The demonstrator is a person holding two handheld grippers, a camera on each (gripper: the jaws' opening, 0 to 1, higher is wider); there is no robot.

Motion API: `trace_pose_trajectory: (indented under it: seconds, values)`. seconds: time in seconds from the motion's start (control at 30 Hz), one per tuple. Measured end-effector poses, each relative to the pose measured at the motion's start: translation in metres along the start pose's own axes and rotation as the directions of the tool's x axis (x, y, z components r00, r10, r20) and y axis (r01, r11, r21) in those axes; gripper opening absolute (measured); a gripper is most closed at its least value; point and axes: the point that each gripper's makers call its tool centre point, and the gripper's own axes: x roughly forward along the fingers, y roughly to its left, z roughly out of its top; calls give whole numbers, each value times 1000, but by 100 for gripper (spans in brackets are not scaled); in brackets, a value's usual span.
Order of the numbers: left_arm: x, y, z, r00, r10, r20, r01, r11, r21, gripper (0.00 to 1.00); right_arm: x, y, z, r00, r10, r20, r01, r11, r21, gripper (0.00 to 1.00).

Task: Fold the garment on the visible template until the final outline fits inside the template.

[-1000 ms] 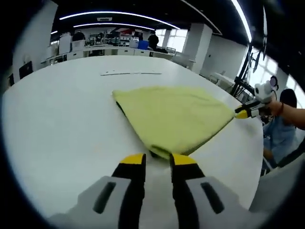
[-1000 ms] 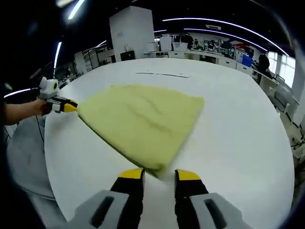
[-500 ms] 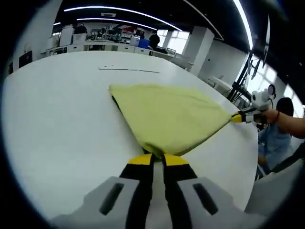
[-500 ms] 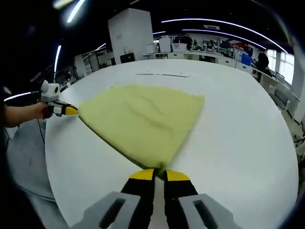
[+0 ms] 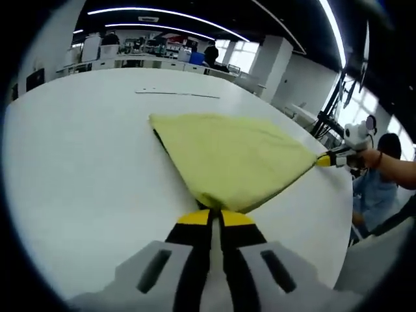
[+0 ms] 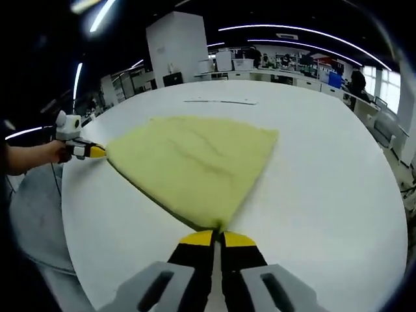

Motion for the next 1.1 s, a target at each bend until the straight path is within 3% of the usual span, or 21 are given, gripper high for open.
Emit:
trace_pose_trajectory:
  seconds: [0.2,0.37,0.6,1.1]
  values:
    - [1,6,5,1000,-4,28,6,997,-77,6,0,1,0,1000,3,-4,-3,1000,1,0]
    - [5,2,6,999,-19,32,22,995,-96,1,0,0,0,1000,3,-3,-3,1000,5,0]
    - [4,1,6,999,-21,36,25,995,-97,0,-1,-1,0,1000,2,1,-2,1000,5,0]
    - [-15,9,7,1000,20,-14,-20,1000,22,0,-5,-6,1,1000,-15,-4,15,1000,-14,0]
